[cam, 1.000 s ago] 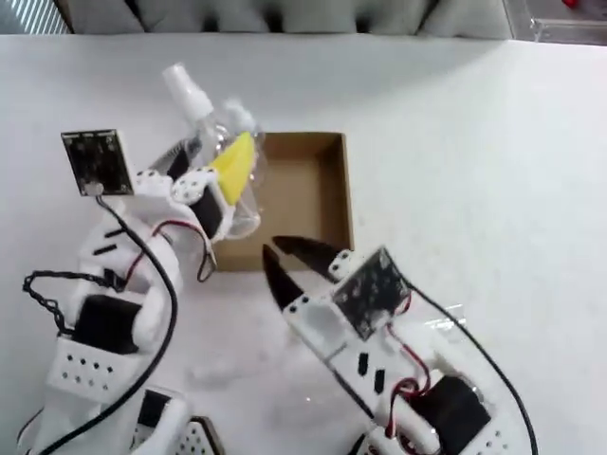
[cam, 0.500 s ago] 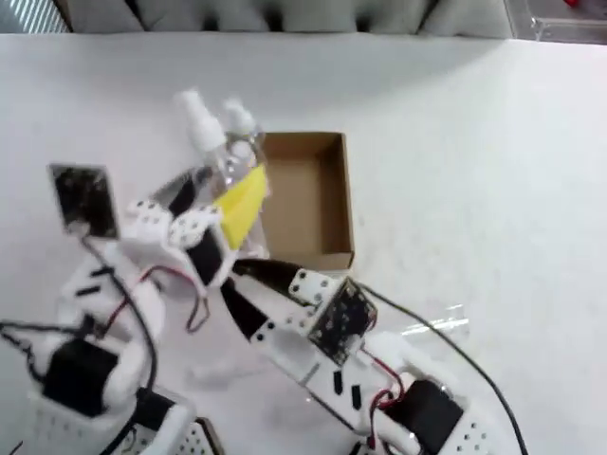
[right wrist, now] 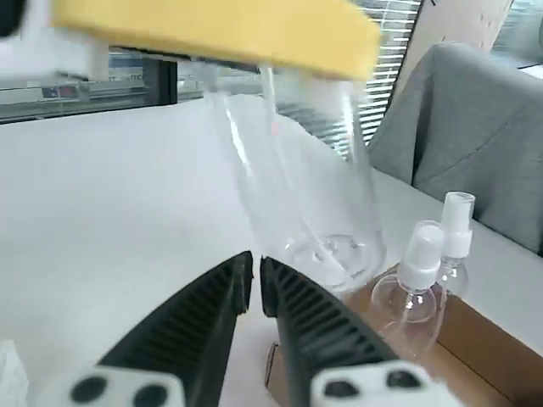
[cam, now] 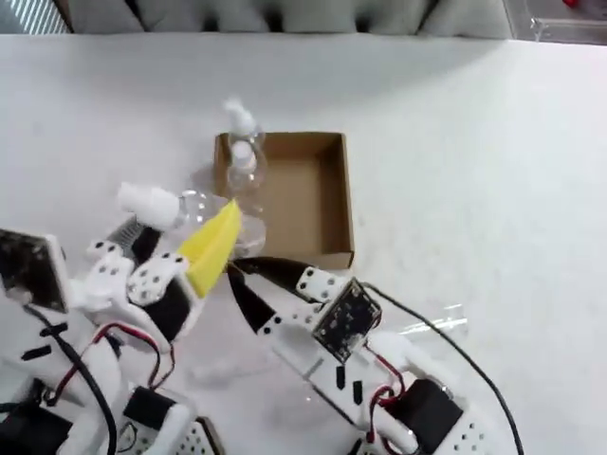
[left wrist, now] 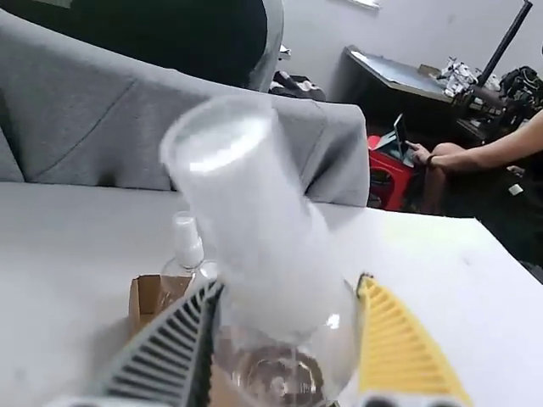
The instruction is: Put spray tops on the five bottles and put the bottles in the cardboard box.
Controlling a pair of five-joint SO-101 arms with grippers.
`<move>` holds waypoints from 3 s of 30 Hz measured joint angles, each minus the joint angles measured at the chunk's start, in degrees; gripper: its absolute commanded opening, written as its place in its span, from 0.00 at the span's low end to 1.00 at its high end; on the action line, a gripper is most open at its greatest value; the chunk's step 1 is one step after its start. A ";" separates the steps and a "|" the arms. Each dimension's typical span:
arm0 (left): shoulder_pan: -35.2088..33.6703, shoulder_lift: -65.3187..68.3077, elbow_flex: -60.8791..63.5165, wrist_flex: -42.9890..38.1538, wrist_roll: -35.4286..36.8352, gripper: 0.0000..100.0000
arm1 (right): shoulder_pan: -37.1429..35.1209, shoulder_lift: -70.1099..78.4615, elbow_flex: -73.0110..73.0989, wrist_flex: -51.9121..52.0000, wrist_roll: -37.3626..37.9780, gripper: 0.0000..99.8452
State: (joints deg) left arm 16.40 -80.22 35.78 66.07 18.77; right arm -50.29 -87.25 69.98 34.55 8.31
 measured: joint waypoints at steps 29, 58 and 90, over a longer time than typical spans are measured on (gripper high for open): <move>-8.44 0.79 33.23 -32.09 -11.52 0.02 | 23.47 -5.54 1.93 23.74 6.33 0.02; -6.95 31.30 33.23 -47.82 -11.52 0.02 | 23.91 -5.63 2.02 23.82 6.33 0.02; -6.33 48.35 33.23 -60.75 -11.52 0.02 | 23.91 -5.36 3.78 23.91 6.33 0.02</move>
State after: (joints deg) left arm 10.07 -31.87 69.01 5.32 7.25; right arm -26.37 -92.62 73.76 58.46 14.64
